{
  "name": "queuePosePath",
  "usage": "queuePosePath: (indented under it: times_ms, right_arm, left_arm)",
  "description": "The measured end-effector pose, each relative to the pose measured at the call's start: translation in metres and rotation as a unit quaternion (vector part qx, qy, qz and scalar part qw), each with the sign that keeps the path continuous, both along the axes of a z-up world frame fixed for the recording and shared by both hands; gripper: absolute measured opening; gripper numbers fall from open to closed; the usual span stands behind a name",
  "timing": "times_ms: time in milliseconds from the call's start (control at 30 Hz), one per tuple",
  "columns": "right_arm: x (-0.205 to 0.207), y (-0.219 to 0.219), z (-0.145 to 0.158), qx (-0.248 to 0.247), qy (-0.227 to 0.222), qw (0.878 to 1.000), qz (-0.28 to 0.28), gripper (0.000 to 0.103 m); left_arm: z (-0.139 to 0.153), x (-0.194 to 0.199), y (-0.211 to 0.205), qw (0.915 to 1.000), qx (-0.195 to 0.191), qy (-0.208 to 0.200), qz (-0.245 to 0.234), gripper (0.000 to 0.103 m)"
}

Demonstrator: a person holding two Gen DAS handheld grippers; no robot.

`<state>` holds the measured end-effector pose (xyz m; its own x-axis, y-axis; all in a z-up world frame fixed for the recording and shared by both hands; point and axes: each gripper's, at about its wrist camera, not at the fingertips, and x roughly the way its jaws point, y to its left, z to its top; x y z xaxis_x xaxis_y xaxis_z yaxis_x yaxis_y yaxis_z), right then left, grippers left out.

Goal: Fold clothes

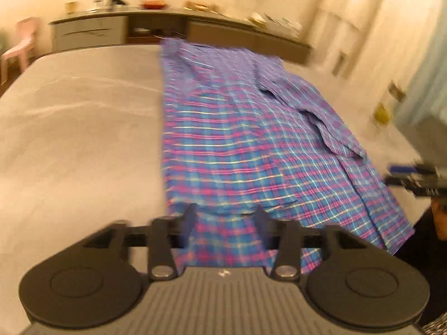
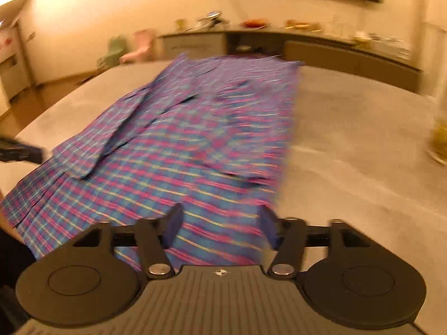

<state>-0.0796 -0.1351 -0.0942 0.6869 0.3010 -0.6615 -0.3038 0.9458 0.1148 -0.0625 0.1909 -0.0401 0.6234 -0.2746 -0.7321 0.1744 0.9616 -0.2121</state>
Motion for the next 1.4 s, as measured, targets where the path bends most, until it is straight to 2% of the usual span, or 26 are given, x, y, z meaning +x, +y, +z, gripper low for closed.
queuePosePath:
  times_ms: [67, 133, 200, 233, 300, 333, 367, 400, 467, 533, 600, 667, 733, 800, 833, 867, 900, 967, 1033, 1100, 1167, 1200, 1300, 1333, 1367, 1400]
  right_arm:
    - [-0.012, -0.015, -0.002, 0.005, 0.012, 1.000, -0.013, 0.082]
    - [-0.023, -0.022, -0.010, 0.006, 0.036, 0.999, -0.010, 0.082]
    - [-0.034, -0.012, -0.012, -0.010, 0.038, 0.999, 0.020, 0.081]
    - [-0.038, -0.005, -0.014, -0.023, 0.039, 0.998, 0.036, 0.079]
    - [-0.044, 0.006, -0.020, -0.049, 0.040, 0.996, 0.057, 0.069]
    - [-0.048, 0.011, -0.022, -0.063, 0.035, 0.995, 0.066, 0.059]
    - [-0.050, 0.011, -0.019, -0.061, 0.036, 0.995, 0.073, 0.034]
    - [-0.053, 0.011, -0.016, -0.058, 0.038, 0.994, 0.081, 0.017]
    - [-0.056, 0.013, -0.011, -0.064, 0.038, 0.993, 0.096, 0.009]
    - [-0.049, 0.005, 0.007, -0.032, 0.038, 0.992, 0.114, 0.004]
    - [-0.033, -0.010, 0.034, 0.017, 0.032, 0.992, 0.123, 0.003]
    - [0.008, -0.030, 0.068, 0.068, 0.015, 0.991, 0.111, 0.003]
    - [0.068, -0.049, 0.093, 0.114, 0.007, 0.991, 0.069, 0.003]
    - [0.129, -0.072, 0.100, 0.167, 0.016, 0.986, 0.001, 0.004]
    - [0.159, -0.084, 0.093, 0.202, 0.031, 0.979, -0.030, 0.007]
    - [0.179, -0.092, 0.080, 0.228, 0.049, 0.971, -0.054, 0.013]
    - [0.199, -0.101, 0.066, 0.254, 0.068, 0.962, -0.079, 0.034]
    - [0.204, -0.112, 0.047, 0.273, 0.075, 0.953, -0.106, 0.056]
    - [0.197, -0.116, 0.044, 0.266, 0.073, 0.957, -0.096, 0.057]
    - [0.190, -0.116, 0.044, 0.257, 0.067, 0.961, -0.077, 0.057]
    - [0.183, -0.116, 0.044, 0.249, 0.061, 0.965, -0.057, 0.057]
    - [0.179, -0.116, 0.043, 0.244, 0.057, 0.967, -0.047, 0.057]
    - [0.181, -0.099, 0.036, 0.200, 0.065, 0.977, -0.017, 0.055]
    - [0.181, -0.090, 0.036, 0.181, 0.060, 0.982, -0.002, 0.054]
    - [0.181, -0.086, 0.035, 0.165, 0.051, 0.985, 0.005, 0.045]
    - [0.180, -0.082, 0.034, 0.150, 0.040, 0.988, 0.013, 0.037]
  left_arm:
    - [-0.006, -0.013, 0.009, 0.9993, -0.001, 0.028, 0.026, 0.066]
    - [-0.015, -0.023, 0.010, 0.9977, 0.008, 0.056, 0.039, 0.066]
    - [-0.022, -0.033, 0.006, 0.9966, 0.022, 0.069, 0.039, 0.069]
    - [-0.023, -0.037, 0.002, 0.9968, 0.036, 0.063, 0.032, 0.072]
    - [-0.023, -0.042, -0.006, 0.9973, 0.049, 0.054, 0.013, 0.068]
    - [-0.023, -0.044, -0.009, 0.9974, 0.053, 0.048, 0.002, 0.044]
    - [-0.023, -0.045, -0.012, 0.9975, 0.051, 0.049, -0.008, 0.003]
    - [-0.022, -0.043, -0.011, 0.9978, 0.033, 0.055, -0.018, 0.003]
    - [-0.017, -0.038, -0.007, 0.9976, -0.015, 0.057, -0.035, 0.002]
    - [0.000, -0.022, 0.004, 0.9950, -0.072, 0.054, -0.042, 0.002]
    - [0.023, 0.007, 0.016, 0.9903, -0.126, 0.042, -0.039, 0.002]
    - [0.053, 0.057, 0.027, 0.9851, -0.169, 0.023, -0.018, 0.002]
    - [0.076, 0.120, 0.035, 0.9807, -0.194, 0.005, 0.027, 0.002]
    - [0.066, 0.176, 0.041, 0.9783, -0.190, 0.004, 0.083, 0.004]
    - [0.056, 0.203, 0.044, 0.9760, -0.188, 0.007, 0.109, 0.012]
    - [0.047, 0.221, 0.047, 0.9725, -0.192, 0.009, 0.132, 0.023]
    - [0.038, 0.223, 0.052, 0.9675, -0.204, 0.008, 0.149, 0.029]
    - [0.022, 0.225, 0.062, 0.9559, -0.231, 0.007, 0.181, 0.049]
    - [0.015, 0.219, 0.071, 0.9450, -0.262, 0.007, 0.196, 0.053]
    - [0.016, 0.217, 0.069, 0.9513, -0.255, -0.001, 0.173, 0.056]
    - [0.013, 0.213, 0.057, 0.9687, -0.198, 0.002, 0.150, 0.060]
    - [0.006, 0.213, 0.047, 0.9754, -0.169, 0.017, 0.140, 0.060]
    - [-0.013, 0.209, 0.026, 0.9843, -0.125, 0.045, 0.117, 0.058]
    - [-0.017, 0.208, 0.019, 0.9870, -0.106, 0.046, 0.111, 0.055]
    - [-0.019, 0.206, 0.014, 0.9894, -0.088, 0.044, 0.106, 0.036]
    - [-0.019, 0.203, 0.012, 0.9916, -0.071, 0.039, 0.101, 0.023]
